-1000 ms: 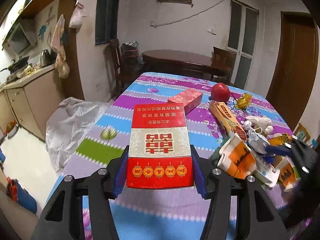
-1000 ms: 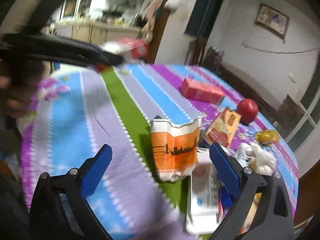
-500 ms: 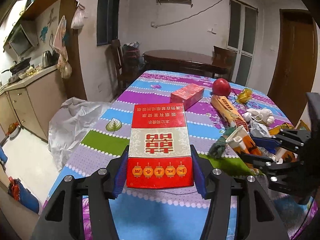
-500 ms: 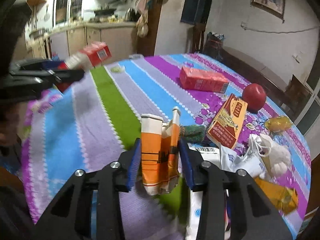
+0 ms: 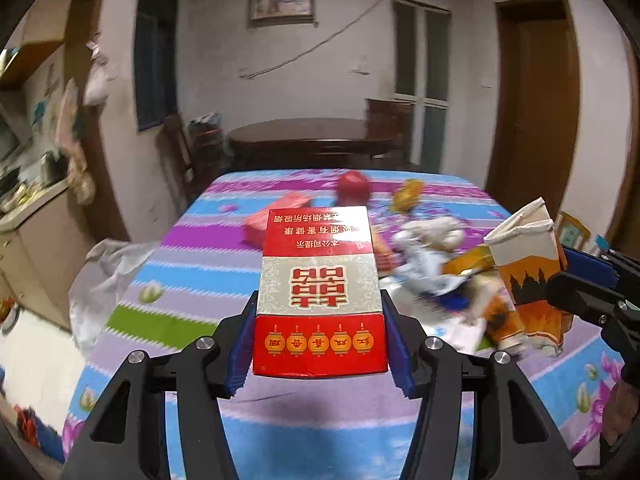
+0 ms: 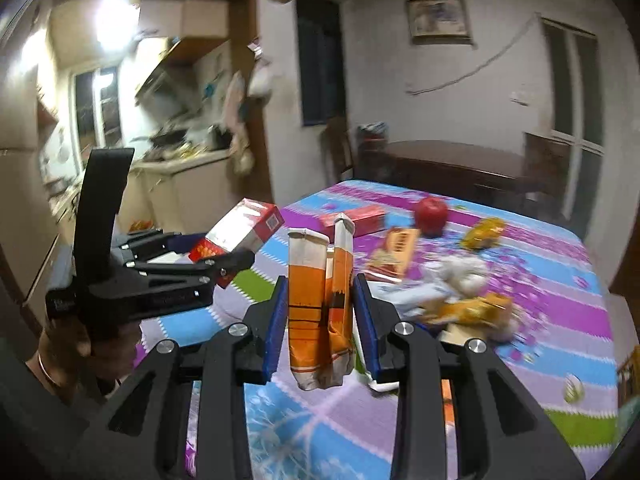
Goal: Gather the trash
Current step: 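Carry the red box and orange cup with both tools over the green bin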
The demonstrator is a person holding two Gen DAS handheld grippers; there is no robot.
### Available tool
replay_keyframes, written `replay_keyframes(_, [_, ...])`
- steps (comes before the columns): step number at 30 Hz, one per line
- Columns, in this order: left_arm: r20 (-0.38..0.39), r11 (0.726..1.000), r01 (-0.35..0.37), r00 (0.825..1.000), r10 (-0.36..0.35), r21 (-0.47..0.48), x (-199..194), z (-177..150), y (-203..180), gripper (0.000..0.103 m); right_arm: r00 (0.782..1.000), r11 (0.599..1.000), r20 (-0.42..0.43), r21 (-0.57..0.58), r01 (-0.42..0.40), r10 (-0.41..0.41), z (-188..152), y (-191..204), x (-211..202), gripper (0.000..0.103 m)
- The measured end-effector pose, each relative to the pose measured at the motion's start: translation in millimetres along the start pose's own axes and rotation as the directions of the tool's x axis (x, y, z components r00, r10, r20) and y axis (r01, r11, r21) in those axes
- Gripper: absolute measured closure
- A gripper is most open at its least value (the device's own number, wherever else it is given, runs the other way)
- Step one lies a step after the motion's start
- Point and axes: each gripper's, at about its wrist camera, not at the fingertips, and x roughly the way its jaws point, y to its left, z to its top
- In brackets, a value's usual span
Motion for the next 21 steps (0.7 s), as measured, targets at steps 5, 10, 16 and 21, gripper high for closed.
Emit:
replay_keyframes(5, [0.024,0.995,0.056,0.998,-0.058,0.083,8.3,18.0,-61.8,0.046,0.995,0.993,0.014,0.056,0.1,-0.101,-5.8,-31.2,-27.9,0.072])
replay_keyframes(10, [0.028,0.983,0.116,0.992,-0.122,0.14,19.9,33.5,-116.6,0.046,0.975,0.97,0.019,0.105,0.219,-0.222,-13.0,-68.6,-57.1,0.072])
replay_keyframes(16, [0.026,0.956,0.189,0.98,-0.199,0.224,33.6,47.0,-190.1,0.046,0.933,0.92,0.008,0.172,0.353,-0.36,-29.1,-117.2,-101.8,0.072])
replay_keyframes(21, [0.011,0.923,0.25,0.964,-0.264,0.294,44.2,53.7,-253.9,0.046,0.885,0.86,-0.013,0.228,0.457,-0.466,-48.0,-158.6,-140.5,0.072])
